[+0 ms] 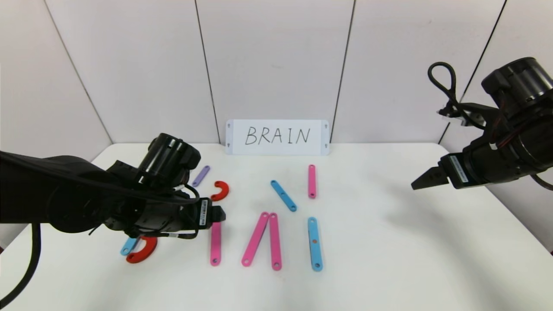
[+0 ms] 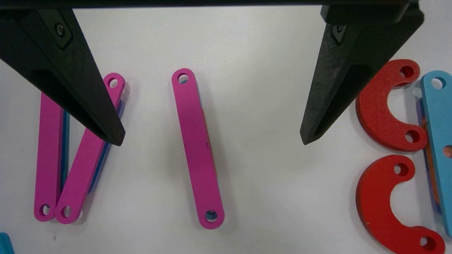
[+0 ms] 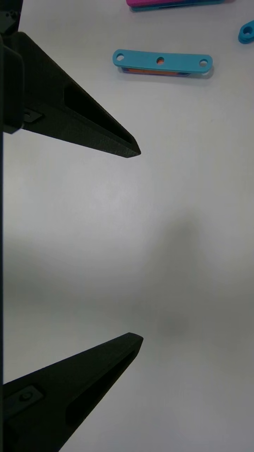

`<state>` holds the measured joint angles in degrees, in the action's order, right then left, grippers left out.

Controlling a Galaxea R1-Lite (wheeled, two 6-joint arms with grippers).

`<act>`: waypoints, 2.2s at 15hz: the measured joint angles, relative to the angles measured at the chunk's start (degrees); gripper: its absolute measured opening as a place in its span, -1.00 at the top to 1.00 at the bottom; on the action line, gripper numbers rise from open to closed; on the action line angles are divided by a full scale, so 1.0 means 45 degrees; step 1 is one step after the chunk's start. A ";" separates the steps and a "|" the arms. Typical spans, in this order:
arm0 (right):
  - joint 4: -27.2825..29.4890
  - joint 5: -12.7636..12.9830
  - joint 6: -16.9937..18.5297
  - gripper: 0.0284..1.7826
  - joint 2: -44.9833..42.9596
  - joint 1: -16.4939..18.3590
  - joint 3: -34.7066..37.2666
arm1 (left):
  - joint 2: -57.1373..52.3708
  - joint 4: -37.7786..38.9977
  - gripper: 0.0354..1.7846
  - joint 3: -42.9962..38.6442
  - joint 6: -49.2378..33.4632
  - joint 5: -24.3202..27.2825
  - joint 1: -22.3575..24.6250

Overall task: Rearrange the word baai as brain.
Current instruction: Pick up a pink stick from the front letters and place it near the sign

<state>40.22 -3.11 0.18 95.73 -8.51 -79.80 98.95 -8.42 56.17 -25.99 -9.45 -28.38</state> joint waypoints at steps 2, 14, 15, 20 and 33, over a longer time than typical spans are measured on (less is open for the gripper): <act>-0.0003 0.0014 0.0000 -0.95 0.0000 0.0000 0.0000 | 0.0287 0.0024 -0.95 -0.0005 -0.0182 -0.0019 -0.0081; 0.0005 -0.0019 0.0000 -0.95 -0.0100 0.0005 0.0019 | 0.1612 0.0539 -0.95 0.0011 -0.0190 -0.0154 -0.0116; 0.0005 -0.0019 0.0000 -0.95 -0.0100 0.0000 0.0019 | 0.1701 0.0561 -0.95 0.0024 -0.0184 -0.0135 -0.0119; 0.0016 -0.0005 0.0000 -0.95 -0.0106 0.0000 0.0027 | 0.1888 0.0563 -0.95 0.0219 -0.0200 -0.0130 -0.0149; 0.0016 0.0014 0.0000 -0.95 -0.0106 0.0000 0.0043 | 0.1937 0.0550 -0.95 0.0233 -0.0238 -0.0111 -0.0417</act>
<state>40.29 -3.05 0.18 95.26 -8.51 -79.60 107.67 -5.95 57.22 -27.06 -9.95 -30.26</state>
